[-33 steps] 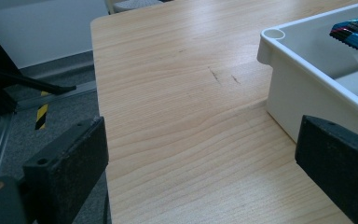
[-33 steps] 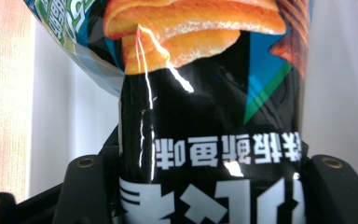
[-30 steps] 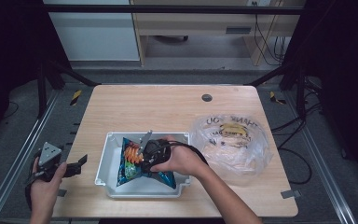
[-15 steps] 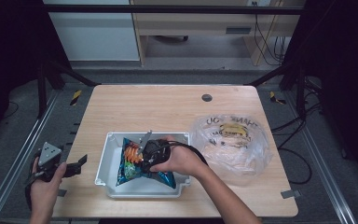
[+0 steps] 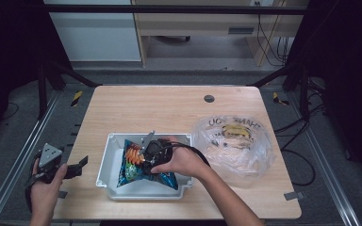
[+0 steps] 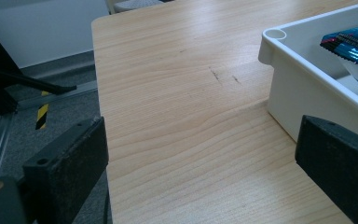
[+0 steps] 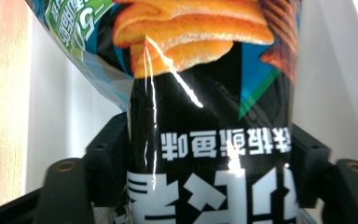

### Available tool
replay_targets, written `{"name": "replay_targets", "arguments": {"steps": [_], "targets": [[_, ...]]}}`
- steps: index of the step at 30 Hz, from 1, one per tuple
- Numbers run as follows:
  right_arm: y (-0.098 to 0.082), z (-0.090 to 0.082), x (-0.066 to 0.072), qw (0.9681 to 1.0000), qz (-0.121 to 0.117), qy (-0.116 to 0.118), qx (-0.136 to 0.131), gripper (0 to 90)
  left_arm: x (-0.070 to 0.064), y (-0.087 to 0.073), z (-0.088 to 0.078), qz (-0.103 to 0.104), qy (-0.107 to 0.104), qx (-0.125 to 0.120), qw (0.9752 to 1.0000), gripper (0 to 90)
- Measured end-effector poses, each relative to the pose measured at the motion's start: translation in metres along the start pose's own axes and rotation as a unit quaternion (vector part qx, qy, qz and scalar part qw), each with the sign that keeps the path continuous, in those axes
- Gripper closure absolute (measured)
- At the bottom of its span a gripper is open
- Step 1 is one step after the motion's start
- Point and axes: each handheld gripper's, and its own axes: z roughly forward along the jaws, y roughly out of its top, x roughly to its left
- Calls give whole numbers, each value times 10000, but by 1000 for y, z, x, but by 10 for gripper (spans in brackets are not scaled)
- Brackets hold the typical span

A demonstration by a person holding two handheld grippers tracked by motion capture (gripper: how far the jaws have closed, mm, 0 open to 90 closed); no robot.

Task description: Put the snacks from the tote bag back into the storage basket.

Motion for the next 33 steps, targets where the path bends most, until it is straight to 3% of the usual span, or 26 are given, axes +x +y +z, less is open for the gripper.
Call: {"name": "replay_targets", "arguments": {"steps": [5, 33], "targets": [[0, -2, 0, 9999, 96, -53, -60, 169, 0, 0, 0, 1, -1, 2, 10000, 24], [-5, -30, 4, 9986, 305, -57, -430, 101, 0, 0, 0, 6, -7, 15, 10000, 24]]}}
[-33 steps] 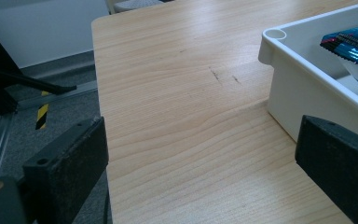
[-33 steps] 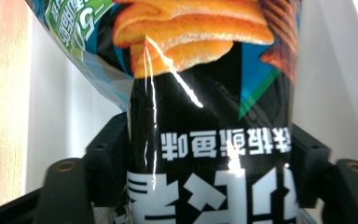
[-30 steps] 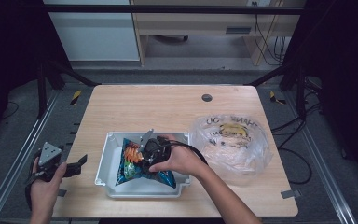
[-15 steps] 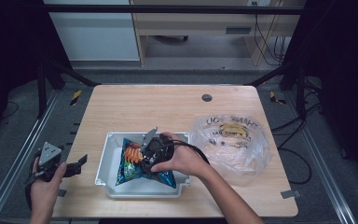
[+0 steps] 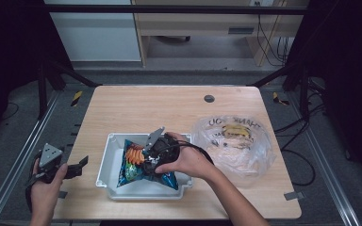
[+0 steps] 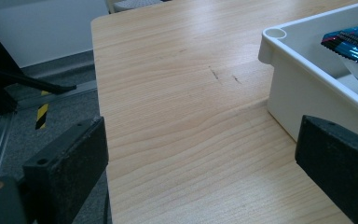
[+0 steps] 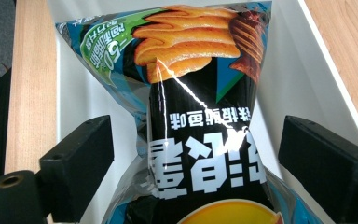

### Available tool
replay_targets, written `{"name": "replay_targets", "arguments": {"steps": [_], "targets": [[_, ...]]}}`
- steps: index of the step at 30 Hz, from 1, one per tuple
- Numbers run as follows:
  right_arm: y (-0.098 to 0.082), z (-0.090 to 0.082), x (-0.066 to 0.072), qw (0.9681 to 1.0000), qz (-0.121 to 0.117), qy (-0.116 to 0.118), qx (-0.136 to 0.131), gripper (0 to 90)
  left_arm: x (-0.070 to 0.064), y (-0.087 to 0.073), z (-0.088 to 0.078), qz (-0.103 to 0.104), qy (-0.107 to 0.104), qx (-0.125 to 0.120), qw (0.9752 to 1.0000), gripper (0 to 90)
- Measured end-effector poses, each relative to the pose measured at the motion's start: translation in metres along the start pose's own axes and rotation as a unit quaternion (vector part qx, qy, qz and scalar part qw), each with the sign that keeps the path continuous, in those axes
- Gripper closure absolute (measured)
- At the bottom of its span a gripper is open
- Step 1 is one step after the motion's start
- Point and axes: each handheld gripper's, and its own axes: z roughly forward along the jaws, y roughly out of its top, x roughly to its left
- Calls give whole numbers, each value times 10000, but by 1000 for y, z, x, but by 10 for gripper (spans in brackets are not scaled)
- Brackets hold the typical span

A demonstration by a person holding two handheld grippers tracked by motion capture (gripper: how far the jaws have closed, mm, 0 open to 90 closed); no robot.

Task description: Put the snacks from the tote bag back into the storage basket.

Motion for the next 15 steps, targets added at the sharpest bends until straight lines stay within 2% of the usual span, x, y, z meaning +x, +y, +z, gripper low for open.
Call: {"name": "replay_targets", "arguments": {"steps": [8, 15], "targets": [[0, -4, 0, 10000, 65, 27, -43, 79, 0, 0, 0, -1, -1, 2, 10000, 24], [0, -8, 1, 9999, 26, 42, -145, 58, 0, 0, 0, -1, -4, 7, 10000, 24]]}}
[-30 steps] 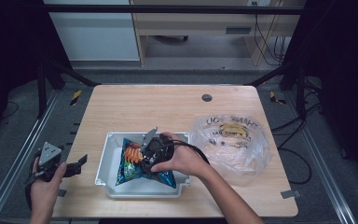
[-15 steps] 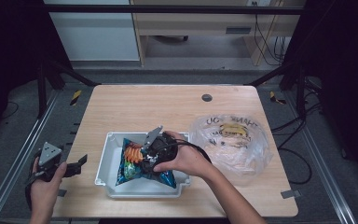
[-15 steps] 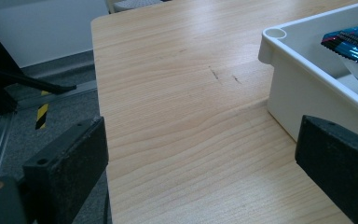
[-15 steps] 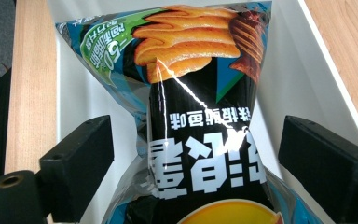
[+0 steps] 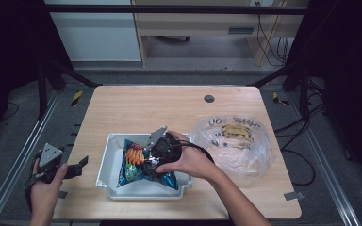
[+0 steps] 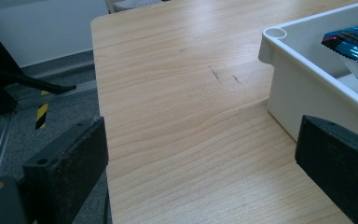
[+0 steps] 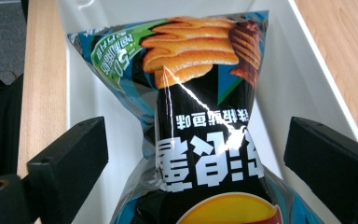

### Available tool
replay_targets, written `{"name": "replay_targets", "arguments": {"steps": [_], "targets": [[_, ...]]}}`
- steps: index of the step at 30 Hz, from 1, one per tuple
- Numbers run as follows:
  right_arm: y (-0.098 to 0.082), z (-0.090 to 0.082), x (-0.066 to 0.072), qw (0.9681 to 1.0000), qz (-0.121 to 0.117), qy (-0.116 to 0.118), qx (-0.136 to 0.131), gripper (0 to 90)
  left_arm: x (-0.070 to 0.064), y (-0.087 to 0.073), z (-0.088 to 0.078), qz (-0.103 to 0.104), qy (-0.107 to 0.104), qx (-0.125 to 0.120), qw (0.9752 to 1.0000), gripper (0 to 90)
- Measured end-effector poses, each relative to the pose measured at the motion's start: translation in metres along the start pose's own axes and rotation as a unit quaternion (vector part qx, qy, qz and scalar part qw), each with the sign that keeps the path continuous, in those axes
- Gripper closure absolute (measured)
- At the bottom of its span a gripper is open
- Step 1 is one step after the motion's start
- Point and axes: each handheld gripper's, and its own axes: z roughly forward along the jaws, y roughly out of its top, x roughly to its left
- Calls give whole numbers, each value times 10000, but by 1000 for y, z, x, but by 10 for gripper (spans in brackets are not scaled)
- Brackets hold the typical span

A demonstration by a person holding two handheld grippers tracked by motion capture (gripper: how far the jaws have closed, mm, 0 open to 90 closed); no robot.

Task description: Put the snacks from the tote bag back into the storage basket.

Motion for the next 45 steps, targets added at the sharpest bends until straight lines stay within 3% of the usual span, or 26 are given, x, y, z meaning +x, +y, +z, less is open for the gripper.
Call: {"name": "replay_targets", "arguments": {"steps": [33, 45], "targets": [[-2, -18, 0, 9995, 170, -205, -188, 53, 0, 0, 1, 11, -26, 40, 10000, 24], [-4, -30, 0, 9983, 291, -330, -386, 61, 0, 0, 1, 24, -23, 41, 10000, 23]]}}
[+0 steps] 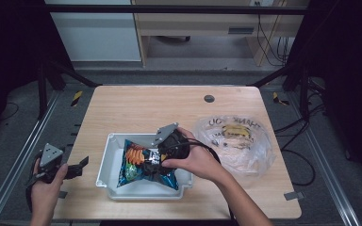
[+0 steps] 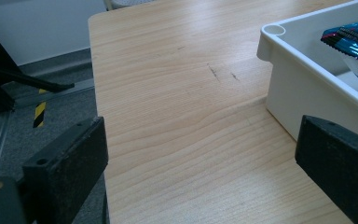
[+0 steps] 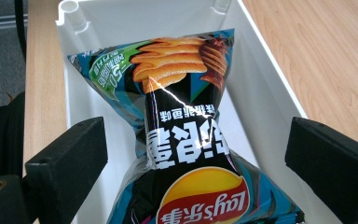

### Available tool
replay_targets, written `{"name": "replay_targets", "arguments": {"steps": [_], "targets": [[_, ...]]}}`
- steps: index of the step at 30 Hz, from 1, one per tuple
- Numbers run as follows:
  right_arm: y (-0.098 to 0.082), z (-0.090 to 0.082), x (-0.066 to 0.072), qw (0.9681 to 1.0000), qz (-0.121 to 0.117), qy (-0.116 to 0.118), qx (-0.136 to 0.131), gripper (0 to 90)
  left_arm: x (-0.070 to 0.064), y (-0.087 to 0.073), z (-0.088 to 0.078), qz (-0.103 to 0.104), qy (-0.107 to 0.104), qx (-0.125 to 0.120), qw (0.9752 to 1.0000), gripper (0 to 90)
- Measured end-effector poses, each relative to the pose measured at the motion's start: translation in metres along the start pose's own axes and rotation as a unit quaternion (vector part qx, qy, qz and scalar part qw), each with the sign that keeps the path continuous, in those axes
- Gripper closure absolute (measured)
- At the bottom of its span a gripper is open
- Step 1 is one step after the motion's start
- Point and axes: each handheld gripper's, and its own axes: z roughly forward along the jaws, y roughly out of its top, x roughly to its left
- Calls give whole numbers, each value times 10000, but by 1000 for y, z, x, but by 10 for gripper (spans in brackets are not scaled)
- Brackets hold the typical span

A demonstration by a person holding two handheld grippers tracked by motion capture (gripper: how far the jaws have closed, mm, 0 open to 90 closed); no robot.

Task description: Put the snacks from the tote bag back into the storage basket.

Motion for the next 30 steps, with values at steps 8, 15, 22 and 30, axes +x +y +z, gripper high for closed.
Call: {"name": "replay_targets", "arguments": {"steps": [8, 15, 22, 30], "targets": [[-1, -10, -2, 9996, 140, -184, -150, 59, 0, 0, 0, -27, -5, 4, 10000, 23], [-3, -17, -5, 9990, 203, -340, -217, 54, 0, 0, 0, -29, -7, 3, 10000, 23], [-4, -23, -5, 9985, 238, -397, -287, 50, 0, 0, 0, -29, -6, 10, 10000, 23], [-3, -30, -3, 9968, 327, -607, -402, 49, 0, 0, 0, -37, -9, 10, 10000, 23]]}}
